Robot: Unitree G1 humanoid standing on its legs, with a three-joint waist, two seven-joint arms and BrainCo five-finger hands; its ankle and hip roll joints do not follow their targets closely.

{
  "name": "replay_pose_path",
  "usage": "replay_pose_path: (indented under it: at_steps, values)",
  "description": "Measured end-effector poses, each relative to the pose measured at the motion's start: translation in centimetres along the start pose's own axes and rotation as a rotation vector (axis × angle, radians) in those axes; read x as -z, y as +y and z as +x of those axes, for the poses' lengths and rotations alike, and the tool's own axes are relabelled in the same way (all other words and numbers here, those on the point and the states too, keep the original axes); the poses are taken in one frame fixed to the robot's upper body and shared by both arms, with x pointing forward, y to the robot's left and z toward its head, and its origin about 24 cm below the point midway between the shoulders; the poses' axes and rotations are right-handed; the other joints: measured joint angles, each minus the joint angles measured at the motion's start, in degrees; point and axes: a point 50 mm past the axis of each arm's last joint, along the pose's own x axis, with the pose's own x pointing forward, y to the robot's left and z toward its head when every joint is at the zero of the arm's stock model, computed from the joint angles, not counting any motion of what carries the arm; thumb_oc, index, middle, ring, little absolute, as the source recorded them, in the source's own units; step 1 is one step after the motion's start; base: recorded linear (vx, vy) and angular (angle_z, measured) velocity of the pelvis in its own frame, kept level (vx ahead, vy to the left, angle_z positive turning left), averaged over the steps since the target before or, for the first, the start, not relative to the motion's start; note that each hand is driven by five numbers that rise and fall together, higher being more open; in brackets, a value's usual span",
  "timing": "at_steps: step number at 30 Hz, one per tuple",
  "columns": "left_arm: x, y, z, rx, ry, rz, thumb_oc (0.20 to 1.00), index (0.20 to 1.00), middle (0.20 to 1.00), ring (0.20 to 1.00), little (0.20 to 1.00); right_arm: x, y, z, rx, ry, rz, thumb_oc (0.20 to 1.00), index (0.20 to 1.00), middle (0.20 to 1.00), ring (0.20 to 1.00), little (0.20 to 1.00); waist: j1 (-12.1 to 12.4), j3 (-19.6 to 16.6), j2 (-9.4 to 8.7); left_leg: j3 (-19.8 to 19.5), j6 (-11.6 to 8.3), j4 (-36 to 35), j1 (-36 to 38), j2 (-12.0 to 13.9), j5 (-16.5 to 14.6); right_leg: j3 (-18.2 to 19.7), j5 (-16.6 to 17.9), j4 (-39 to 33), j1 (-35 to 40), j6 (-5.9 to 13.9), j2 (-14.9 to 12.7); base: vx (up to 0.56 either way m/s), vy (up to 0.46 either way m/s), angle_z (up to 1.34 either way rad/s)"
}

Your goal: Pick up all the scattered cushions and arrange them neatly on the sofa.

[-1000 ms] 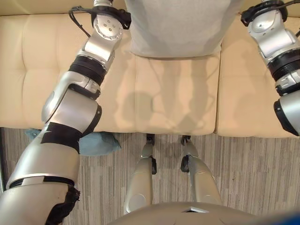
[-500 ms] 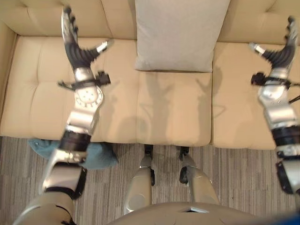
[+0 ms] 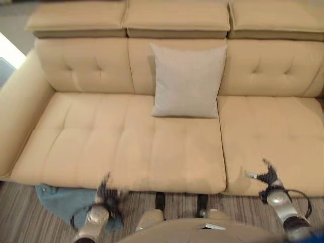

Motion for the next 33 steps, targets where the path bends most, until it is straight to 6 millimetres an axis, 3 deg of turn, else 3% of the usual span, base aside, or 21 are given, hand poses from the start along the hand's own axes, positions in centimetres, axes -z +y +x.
replay_pose_path:
  at_steps: [2,4,5,10,17,18,21,22,24,25,26,28,29,30,33]
  values:
    - [2.4,-1.2,-0.5,0.038,0.112,0.052,1.000,1.000,1.000,1.000,1.000,1.3,1.2,-0.6,-0.050,0.055,-0.020,1.000,1.000,1.000,1.000,1.000,0.16,-0.20,-0.24,-0.07,0.27,0.21,0.19,0.03,0.21,-0.05,0.01,0.00,0.25,-0.01,0.04,0.00,0.000,0.00]
    - [3.1,-1.8,-0.7,0.059,0.148,0.076,1.000,1.000,1.000,1.000,1.000,1.9,1.8,-0.8,-0.071,0.082,-0.023,1.000,1.000,1.000,1.000,1.000,0.22,-0.29,-0.39,-0.07,0.33,0.20,0.30,0.04,0.29,-0.05,0.02,0.01,0.38,-0.01,0.05,0.00,0.000,0.00]
    - [3.9,-2.3,-1.0,0.079,0.195,0.098,1.000,1.000,1.000,1.000,1.000,3.8,3.0,-1.6,-0.114,0.174,-0.035,1.000,1.000,1.000,1.000,1.000,0.34,-0.35,-0.53,-0.11,0.33,0.04,1.43,0.03,0.18,-0.07,-0.01,0.01,1.60,-0.05,0.01,0.02,0.032,0.02]
    - [2.6,-2.2,-0.4,0.078,0.163,0.120,1.000,1.000,1.000,1.000,1.000,5.2,4.8,-2.8,-0.188,0.259,-0.044,1.000,1.000,1.000,1.000,1.000,0.41,-1.41,-0.98,0.04,0.32,-0.06,2.91,-0.07,-0.60,0.02,-0.35,0.02,2.86,-0.55,-0.10,0.00,0.072,-0.03]
    - [-0.2,-2.7,0.3,0.095,0.058,0.145,1.000,1.000,1.000,1.000,1.000,4.1,4.3,-2.0,-0.170,0.230,-0.040,1.000,1.000,1.000,1.000,1.000,0.53,-0.58,-1.35,1.45,1.27,0.18,5.11,-1.78,-1.04,1.79,0.79,0.50,3.41,0.30,-1.09,-0.13,0.101,-0.16]
    - [-0.7,-2.7,0.5,0.095,0.048,0.145,1.000,1.000,1.000,1.000,1.000,3.8,4.0,-1.7,-0.166,0.238,-0.046,1.000,1.000,1.000,1.000,1.000,0.69,-0.02,-1.23,1.61,2.17,0.19,5.06,-2.06,-0.79,2.24,1.16,2.13,2.36,-0.15,-1.41,-0.23,0.037,-0.22]
    - [-3.1,-1.9,1.4,0.068,-0.011,0.144,1.000,1.000,1.000,1.000,1.000,2.0,2.2,-0.1,-0.119,0.206,-0.051,1.000,1.000,1.000,1.000,1.000,1.57,4.42,-1.05,3.04,3.91,0.20,4.91,-2.80,0.01,3.57,0.22,6.96,-0.34,1.12,-2.75,-0.19,0.007,-0.19]
    - [-3.7,-1.3,1.6,0.052,-0.024,0.144,1.000,1.000,1.000,1.000,1.000,1.3,2.0,0.3,-0.113,0.191,-0.044,1.000,1.000,1.000,1.000,1.000,1.75,5.23,-1.04,3.21,5.01,0.13,3.92,-2.40,0.56,3.65,-1.40,8.88,-1.21,2.03,-2.93,-0.17,-0.058,0.11]
    - [-3.8,-0.4,1.8,0.028,-0.026,0.133,1.000,1.000,1.000,1.000,1.000,1.3,2.4,0.2,-0.130,0.196,-0.037,1.000,1.000,1.000,1.000,1.000,2.86,5.44,-0.64,3.17,5.40,0.27,2.54,-0.71,1.39,3.56,-8.25,25.45,-6.03,2.50,-1.98,-0.18,-0.145,0.13]
    - [-3.5,-0.1,1.8,0.021,-0.017,0.140,1.000,1.000,1.000,1.000,1.000,1.2,2.4,0.2,-0.134,0.192,-0.035,1.000,1.000,1.000,1.000,1.000,3.50,5.41,-0.77,3.28,5.29,0.40,2.03,-0.48,1.55,3.50,-11.75,31.13,-6.63,2.81,-1.95,-0.18,-0.176,0.00]
    - [-2.6,0.2,1.6,0.017,0.008,0.148,1.000,1.000,1.000,1.000,1.000,1.0,2.4,0.3,-0.134,0.189,-0.032,1.000,1.000,1.000,1.000,1.000,3.90,4.73,-2.06,3.10,4.51,0.57,1.68,-0.57,2.14,3.46,-14.25,31.53,-5.74,2.55,-2.06,-0.19,-0.179,-0.06]
    - [-1.5,0.5,1.4,0.014,0.040,0.157,1.000,1.000,1.000,1.000,1.000,0.6,2.1,0.5,-0.128,0.181,-0.025,1.000,1.000,1.000,1.000,1.000,5.27,4.37,-3.82,3.07,3.22,0.68,0.87,-0.83,3.03,3.14,-16.77,20.01,-0.04,1.07,-1.04,-0.18,-0.198,-0.05]
    - [-1.3,-0.2,1.3,0.033,0.050,0.158,1.000,1.000,1.000,1.000,1.000,0.6,1.6,0.8,-0.115,0.181,-0.027,1.000,1.000,1.000,1.000,1.000,5.27,4.73,-2.63,1.99,2.23,0.94,0.57,0.29,3.70,3.15,-14.63,15.25,2.32,-0.94,1.12,-0.20,-0.226,0.14]
    - [-1.1,-0.7,1.1,0.048,0.052,0.163,1.000,1.000,1.000,1.000,1.000,0.5,1.2,0.9,-0.104,0.180,-0.030,1.000,1.000,1.000,1.000,1.000,5.52,4.85,-1.85,1.12,1.52,1.75,-0.45,1.08,4.13,2.94,-13.48,13.07,3.31,-1.59,2.65,-0.22,-0.226,0.37]
    - [-2.9,-0.9,1.6,0.052,0.004,0.157,1.000,1.000,1.000,1.000,1.000,1.1,1.1,0.7,-0.100,0.198,-0.018,1.000,1.000,1.000,1.000,1.000,5.48,5.15,-1.60,-4.01,-2.88,6.47,-7.04,1.74,7.44,0.51,-11.57,10.39,3.15,-4.15,5.35,-0.28,-0.184,0.90]
